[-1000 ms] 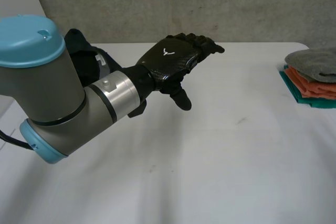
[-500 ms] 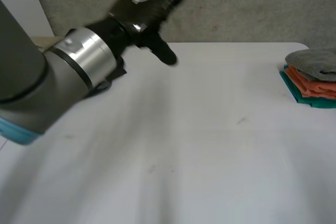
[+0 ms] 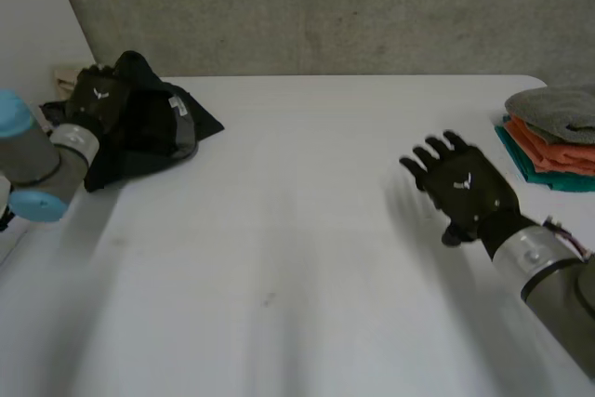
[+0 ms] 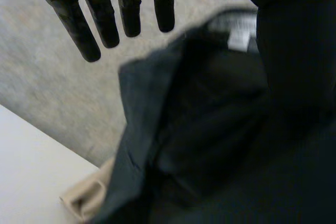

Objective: Fold the laundry.

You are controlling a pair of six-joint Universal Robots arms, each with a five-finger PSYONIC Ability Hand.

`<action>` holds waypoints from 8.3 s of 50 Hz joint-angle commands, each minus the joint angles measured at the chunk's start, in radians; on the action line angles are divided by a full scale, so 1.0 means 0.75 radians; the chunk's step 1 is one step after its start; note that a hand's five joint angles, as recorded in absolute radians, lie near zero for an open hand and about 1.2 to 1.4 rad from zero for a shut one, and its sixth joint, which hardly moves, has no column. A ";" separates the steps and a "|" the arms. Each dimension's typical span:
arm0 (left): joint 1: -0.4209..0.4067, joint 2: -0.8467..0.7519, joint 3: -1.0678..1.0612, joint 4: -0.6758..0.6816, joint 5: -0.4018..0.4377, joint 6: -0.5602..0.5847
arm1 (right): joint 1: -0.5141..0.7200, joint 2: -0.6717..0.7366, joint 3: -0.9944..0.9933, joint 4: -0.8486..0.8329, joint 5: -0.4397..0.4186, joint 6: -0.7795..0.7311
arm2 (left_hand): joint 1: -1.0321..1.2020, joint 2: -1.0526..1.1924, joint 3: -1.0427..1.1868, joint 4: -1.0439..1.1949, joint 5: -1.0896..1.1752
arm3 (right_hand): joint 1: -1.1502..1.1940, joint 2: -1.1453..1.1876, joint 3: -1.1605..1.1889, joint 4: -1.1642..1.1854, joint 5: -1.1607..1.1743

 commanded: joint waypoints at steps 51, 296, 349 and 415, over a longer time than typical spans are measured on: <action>-0.933 0.902 -0.656 0.010 -0.138 -0.578 | -0.157 -0.276 -0.042 0.307 0.228 0.186 | -0.155 -0.143 -0.134 -0.140 -0.142 | -0.075 -0.057 -0.045 -0.047 -0.064; -0.577 0.872 -0.918 0.079 -0.367 -0.347 | 0.195 0.409 -0.969 0.324 0.461 0.335 | 1.398 1.410 1.419 1.414 1.411 | 1.554 1.571 1.584 1.582 1.565; -0.915 1.116 -1.076 -0.966 -0.379 -0.326 | 0.050 -0.338 -0.243 1.165 0.343 -0.234 | 1.398 1.410 1.419 1.414 1.411 | 0.283 0.300 0.313 0.311 0.294; -1.060 1.132 -1.186 -1.033 -0.428 -0.257 | -0.189 -0.542 0.021 1.275 0.208 -0.492 | 1.398 1.410 1.419 1.414 1.411 | 1.554 1.571 1.584 1.582 1.565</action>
